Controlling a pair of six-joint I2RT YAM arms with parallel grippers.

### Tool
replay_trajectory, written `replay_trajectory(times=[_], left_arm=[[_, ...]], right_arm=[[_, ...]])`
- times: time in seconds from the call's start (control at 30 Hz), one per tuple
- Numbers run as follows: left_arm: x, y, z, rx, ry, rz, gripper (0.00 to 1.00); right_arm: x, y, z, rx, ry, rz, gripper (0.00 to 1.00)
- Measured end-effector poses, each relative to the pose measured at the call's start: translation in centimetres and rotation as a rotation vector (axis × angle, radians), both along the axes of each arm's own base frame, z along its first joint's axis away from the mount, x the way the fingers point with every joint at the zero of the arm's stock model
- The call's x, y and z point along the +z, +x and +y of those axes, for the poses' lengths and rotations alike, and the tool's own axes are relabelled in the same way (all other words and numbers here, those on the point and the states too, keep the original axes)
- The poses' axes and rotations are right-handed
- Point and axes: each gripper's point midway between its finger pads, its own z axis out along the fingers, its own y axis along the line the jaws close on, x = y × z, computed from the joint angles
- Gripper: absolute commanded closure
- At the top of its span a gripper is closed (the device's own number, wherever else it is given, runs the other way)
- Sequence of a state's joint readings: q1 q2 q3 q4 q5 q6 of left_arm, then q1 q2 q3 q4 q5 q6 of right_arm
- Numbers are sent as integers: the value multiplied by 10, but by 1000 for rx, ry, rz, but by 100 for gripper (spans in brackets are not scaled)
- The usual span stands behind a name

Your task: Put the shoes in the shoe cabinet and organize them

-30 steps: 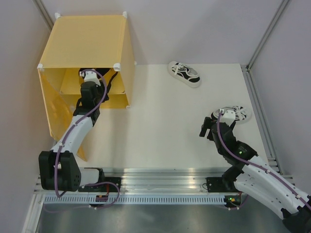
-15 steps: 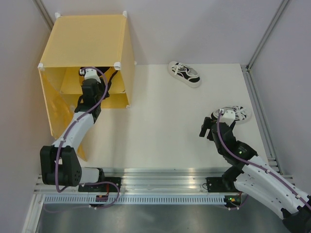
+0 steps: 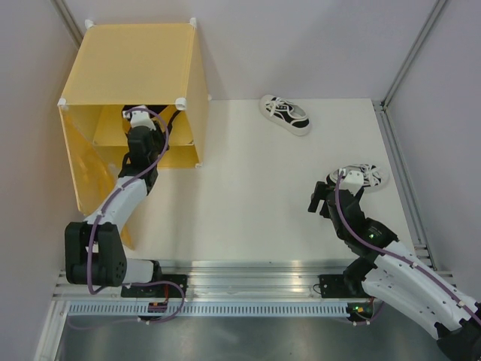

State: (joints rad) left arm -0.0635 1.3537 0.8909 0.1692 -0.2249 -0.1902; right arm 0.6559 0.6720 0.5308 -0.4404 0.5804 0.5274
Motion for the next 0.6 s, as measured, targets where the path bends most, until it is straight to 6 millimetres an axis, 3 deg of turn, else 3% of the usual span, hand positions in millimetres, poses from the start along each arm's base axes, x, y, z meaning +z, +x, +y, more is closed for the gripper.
replay_trajectory(times=[0.4, 0.6], left_arm=[[3, 7, 1, 2, -5, -89, 47], [5, 5, -2, -15, -12, -91, 23]], right_arm=[[0, 0, 0, 2, 2, -2, 10], [0, 0, 1, 6, 5, 0, 10]])
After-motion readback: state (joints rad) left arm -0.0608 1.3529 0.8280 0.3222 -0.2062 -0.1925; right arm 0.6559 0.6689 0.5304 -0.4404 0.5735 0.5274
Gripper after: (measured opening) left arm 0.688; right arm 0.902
